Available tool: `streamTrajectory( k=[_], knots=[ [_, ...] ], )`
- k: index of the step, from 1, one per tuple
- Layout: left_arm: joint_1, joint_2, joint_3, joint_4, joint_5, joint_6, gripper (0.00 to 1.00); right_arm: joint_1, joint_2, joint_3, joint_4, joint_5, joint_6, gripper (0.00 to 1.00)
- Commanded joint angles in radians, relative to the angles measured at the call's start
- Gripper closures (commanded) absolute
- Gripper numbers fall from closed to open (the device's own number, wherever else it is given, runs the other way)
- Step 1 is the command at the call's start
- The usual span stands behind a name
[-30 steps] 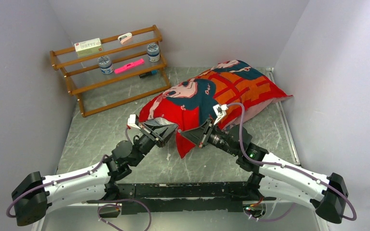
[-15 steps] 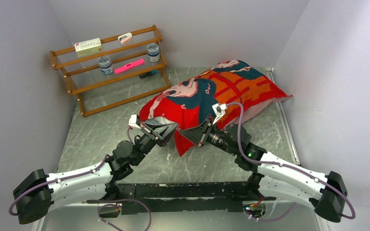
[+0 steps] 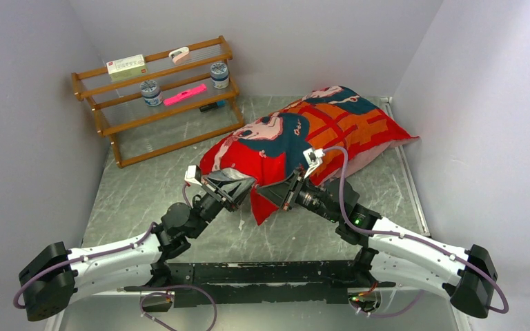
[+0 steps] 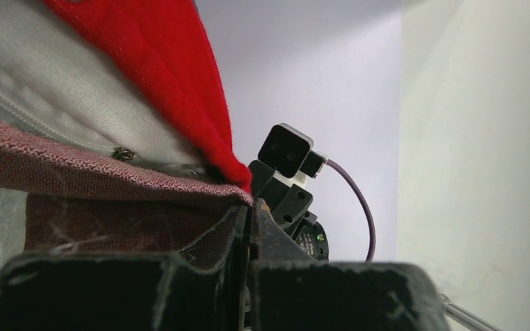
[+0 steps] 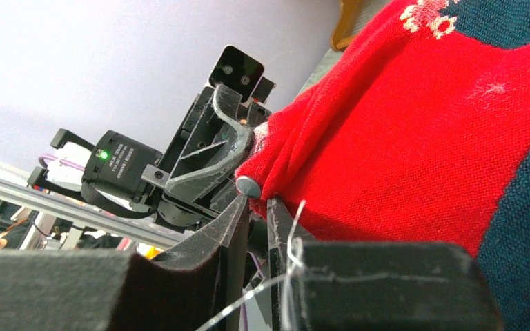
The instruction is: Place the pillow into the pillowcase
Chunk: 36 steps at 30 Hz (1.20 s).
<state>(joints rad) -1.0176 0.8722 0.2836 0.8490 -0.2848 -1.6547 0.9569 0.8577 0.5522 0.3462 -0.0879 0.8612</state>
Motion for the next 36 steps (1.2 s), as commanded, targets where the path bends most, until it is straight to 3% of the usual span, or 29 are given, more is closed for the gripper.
streamTrajectory(
  k=[1, 6, 18, 36],
  knots=[
    [-0.003, -0.035, 0.02, 0.148, 0.037, -0.022, 0.95, 0.002, -0.015, 0.01, 0.073, -0.01, 0.0, 0.8],
    [-0.003, -0.03, 0.019, 0.157, 0.042, -0.032, 0.95, 0.001, 0.002, 0.025, 0.073, -0.012, -0.007, 0.9],
    [-0.003, -0.033, 0.02, 0.16, 0.04, -0.028, 0.95, 0.0, 0.042, 0.029, 0.092, -0.032, -0.002, 1.0],
    [-0.003, -0.025, 0.018, 0.165, 0.039, -0.031, 0.95, 0.002, 0.084, 0.071, 0.016, -0.042, -0.022, 1.0]
  ],
)
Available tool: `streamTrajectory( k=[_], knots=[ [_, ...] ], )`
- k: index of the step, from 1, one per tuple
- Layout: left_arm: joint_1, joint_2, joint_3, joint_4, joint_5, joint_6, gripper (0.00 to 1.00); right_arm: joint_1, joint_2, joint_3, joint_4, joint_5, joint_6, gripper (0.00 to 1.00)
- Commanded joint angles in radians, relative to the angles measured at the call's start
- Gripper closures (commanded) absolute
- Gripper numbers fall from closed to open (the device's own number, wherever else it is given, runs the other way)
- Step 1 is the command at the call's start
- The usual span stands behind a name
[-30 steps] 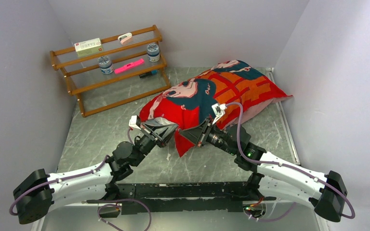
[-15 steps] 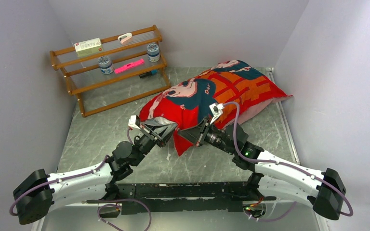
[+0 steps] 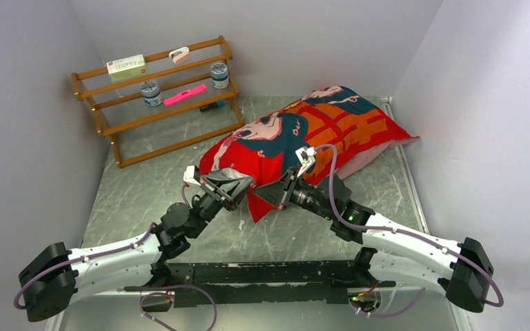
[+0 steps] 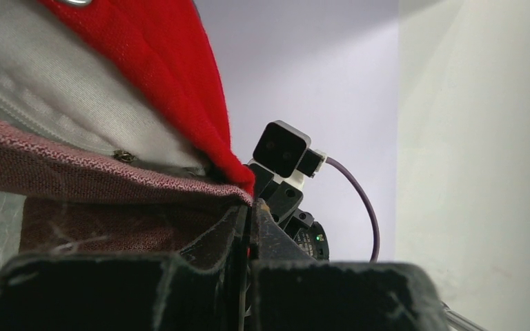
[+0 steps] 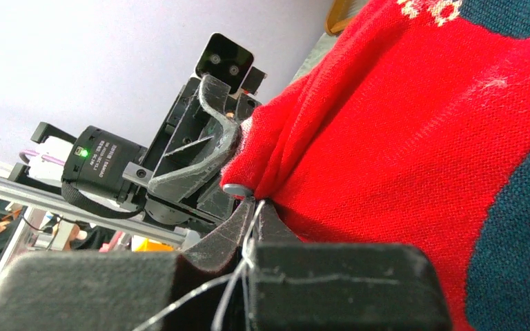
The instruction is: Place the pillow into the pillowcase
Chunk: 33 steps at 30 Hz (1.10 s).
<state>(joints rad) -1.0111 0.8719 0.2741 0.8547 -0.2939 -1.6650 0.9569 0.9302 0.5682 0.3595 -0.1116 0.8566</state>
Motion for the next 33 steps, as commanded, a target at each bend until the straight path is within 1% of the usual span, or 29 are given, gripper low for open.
streamTrajectory(
  k=[1, 5, 10, 11, 15, 19, 23, 25, 28, 30, 33],
  knots=[
    [-0.009, -0.024, 0.029, 0.157, 0.051, -0.019, 0.95, 0.002, 0.009, 0.045, 0.019, -0.02, -0.012, 1.0],
    [-0.009, -0.024, 0.018, 0.16, 0.048, -0.02, 0.95, 0.001, -0.011, 0.04, 0.013, -0.001, -0.003, 1.0],
    [-0.01, -0.026, 0.013, 0.154, 0.047, -0.016, 0.95, 0.001, -0.039, 0.042, 0.015, 0.008, -0.007, 0.92],
    [-0.009, -0.025, 0.014, 0.155, 0.048, -0.014, 0.95, 0.001, -0.04, 0.043, 0.009, 0.009, -0.009, 0.92],
    [-0.009, -0.023, 0.022, 0.148, 0.062, 0.0, 0.95, 0.0, -0.017, 0.077, -0.026, 0.006, -0.023, 1.0],
    [-0.009, -0.017, 0.014, 0.171, 0.071, -0.002, 0.95, -0.001, 0.024, 0.111, -0.074, -0.004, -0.022, 1.0],
    [-0.01, -0.02, 0.028, 0.165, 0.093, 0.026, 0.95, -0.003, 0.033, 0.108, -0.042, -0.01, -0.01, 1.0],
    [-0.009, -0.023, 0.033, 0.163, 0.119, 0.06, 0.95, -0.002, 0.037, 0.124, -0.055, 0.0, -0.012, 1.0],
    [-0.009, -0.033, 0.052, 0.138, 0.176, 0.163, 0.95, -0.005, 0.046, 0.152, -0.068, -0.003, -0.016, 1.0],
    [-0.009, -0.048, 0.074, 0.069, 0.206, 0.261, 0.95, -0.005, 0.056, 0.166, -0.08, -0.001, -0.015, 1.0],
    [-0.009, -0.067, 0.097, -0.026, 0.223, 0.354, 0.95, -0.006, 0.069, 0.172, -0.085, 0.004, 0.003, 1.0]
  ],
)
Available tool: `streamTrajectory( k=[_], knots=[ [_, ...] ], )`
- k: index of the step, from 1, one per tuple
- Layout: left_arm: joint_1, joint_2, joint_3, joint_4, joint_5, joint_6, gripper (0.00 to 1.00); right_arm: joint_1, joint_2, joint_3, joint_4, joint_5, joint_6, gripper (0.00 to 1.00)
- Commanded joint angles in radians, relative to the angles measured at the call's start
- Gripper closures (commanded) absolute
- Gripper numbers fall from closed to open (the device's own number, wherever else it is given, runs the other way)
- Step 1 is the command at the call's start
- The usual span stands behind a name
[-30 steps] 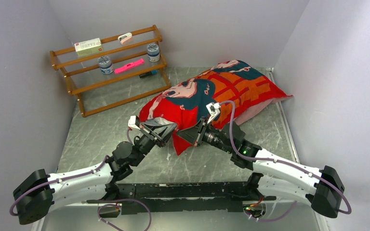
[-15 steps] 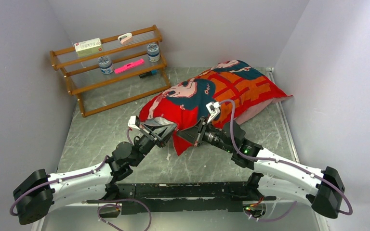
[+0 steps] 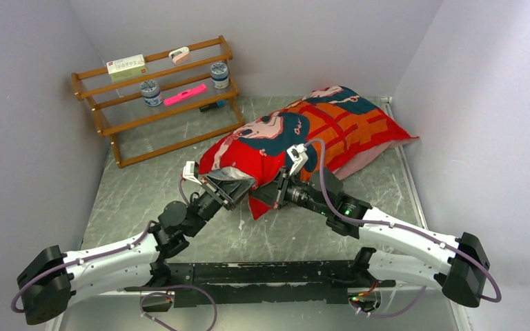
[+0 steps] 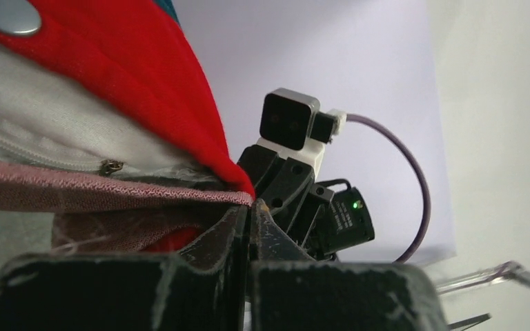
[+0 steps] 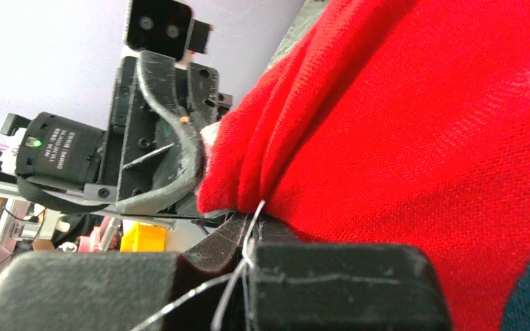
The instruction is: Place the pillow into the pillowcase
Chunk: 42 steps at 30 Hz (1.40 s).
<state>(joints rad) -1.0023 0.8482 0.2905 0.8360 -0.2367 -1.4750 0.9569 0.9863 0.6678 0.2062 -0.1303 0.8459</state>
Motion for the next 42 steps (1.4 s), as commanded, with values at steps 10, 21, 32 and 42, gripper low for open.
streamTrajectory(
  k=[10, 21, 32, 42],
  knots=[
    [-0.02, -0.005, 0.103, -0.018, 0.229, 0.299, 0.95, -0.015, 0.025, 0.079, 0.104, 0.03, 0.05, 1.0],
    [-0.019, -0.016, 0.139, -0.119, 0.24, 0.518, 0.95, -0.022, 0.033, 0.085, 0.155, 0.053, 0.184, 1.0],
    [-0.019, -0.023, 0.145, -0.188, 0.208, 0.767, 0.95, -0.032, 0.038, 0.115, 0.13, 0.177, 0.396, 1.0],
    [-0.02, 0.025, 0.129, -0.118, 0.287, 0.705, 0.95, -0.035, 0.108, 0.215, 0.118, 0.219, 0.424, 1.0]
  ],
)
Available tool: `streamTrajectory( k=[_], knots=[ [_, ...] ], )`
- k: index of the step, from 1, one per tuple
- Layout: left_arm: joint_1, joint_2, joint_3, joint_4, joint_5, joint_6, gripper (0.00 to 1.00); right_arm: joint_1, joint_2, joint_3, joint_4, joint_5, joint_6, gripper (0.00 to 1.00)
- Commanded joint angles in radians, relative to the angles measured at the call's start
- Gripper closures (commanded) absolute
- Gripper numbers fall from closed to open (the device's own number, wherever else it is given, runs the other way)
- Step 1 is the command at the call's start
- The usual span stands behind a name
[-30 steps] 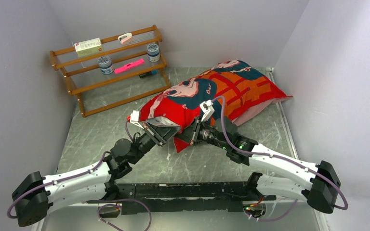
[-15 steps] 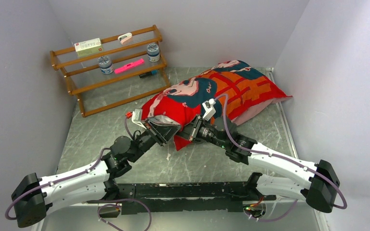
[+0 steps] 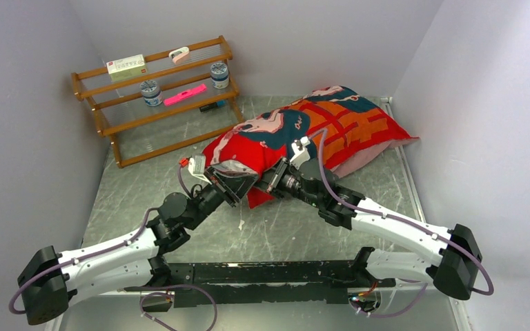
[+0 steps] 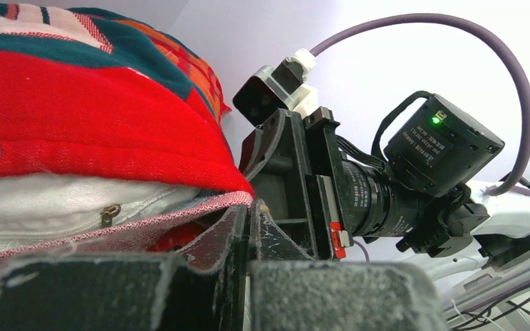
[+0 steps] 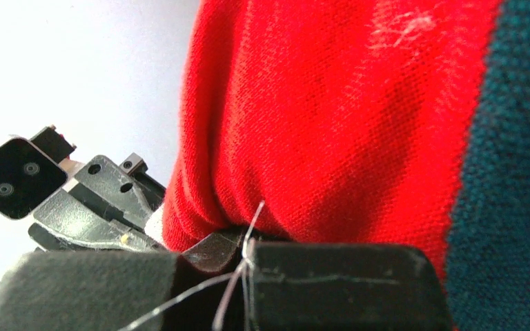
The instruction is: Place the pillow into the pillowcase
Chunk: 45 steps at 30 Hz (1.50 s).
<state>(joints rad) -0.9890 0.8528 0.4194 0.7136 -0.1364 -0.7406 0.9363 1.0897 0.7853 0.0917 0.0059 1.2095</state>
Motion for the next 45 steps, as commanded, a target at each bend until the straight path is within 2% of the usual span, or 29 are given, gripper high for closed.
streamTrajectory(
  k=[1, 5, 9, 11, 15, 18, 21, 25, 27, 28, 31, 34, 40, 45],
  knots=[
    [-0.034, 0.019, -0.01, 0.009, 0.186, -0.04, 0.95, -0.015, 0.009, 0.099, 0.238, 0.084, 0.063, 1.0],
    [-0.033, 0.013, -0.048, 0.024, 0.19, -0.072, 0.95, -0.016, 0.022, 0.11, 0.271, 0.083, 0.067, 1.0],
    [-0.033, 0.003, -0.079, -0.012, 0.192, -0.1, 0.95, -0.018, 0.013, 0.044, 0.428, 0.077, 0.098, 1.0],
    [-0.033, -0.007, -0.099, -0.028, 0.194, -0.097, 0.95, -0.02, 0.012, 0.045, 0.455, 0.068, 0.106, 1.0],
    [-0.034, -0.01, -0.099, -0.1, 0.188, -0.039, 0.95, -0.022, 0.029, 0.088, 0.431, 0.038, 0.112, 1.0],
    [-0.034, 0.013, -0.091, -0.091, 0.2, -0.008, 0.95, -0.023, 0.058, 0.118, 0.44, -0.011, 0.105, 1.0],
    [-0.034, 0.057, -0.051, -0.132, 0.228, -0.007, 0.95, -0.021, 0.097, 0.217, 0.307, -0.059, 0.003, 1.0],
    [-0.034, 0.092, -0.104, -0.064, 0.261, -0.041, 0.95, -0.02, 0.067, 0.136, 0.467, -0.054, 0.029, 1.0],
    [-0.034, 0.091, -0.107, -0.1, 0.26, -0.024, 0.95, -0.022, 0.049, 0.142, 0.448, -0.051, 0.009, 1.0],
    [-0.034, 0.084, -0.11, -0.117, 0.255, -0.015, 0.95, -0.023, 0.045, 0.156, 0.444, -0.068, -0.006, 1.0],
    [-0.034, 0.065, -0.106, -0.168, 0.244, 0.017, 0.95, -0.044, 0.03, 0.129, 0.578, -0.189, -0.05, 1.0],
    [-0.034, 0.064, -0.098, -0.2, 0.247, 0.039, 0.95, -0.046, 0.052, 0.194, 0.523, -0.319, -0.154, 1.0],
    [-0.034, 0.152, -0.098, -0.093, 0.379, 0.055, 0.95, -0.063, 0.109, 0.147, 0.783, -0.483, 0.006, 1.0],
    [-0.041, 0.136, -0.124, -0.122, 0.369, 0.107, 0.95, -0.104, 0.054, 0.121, 0.729, -0.452, 0.086, 1.0]
  ],
)
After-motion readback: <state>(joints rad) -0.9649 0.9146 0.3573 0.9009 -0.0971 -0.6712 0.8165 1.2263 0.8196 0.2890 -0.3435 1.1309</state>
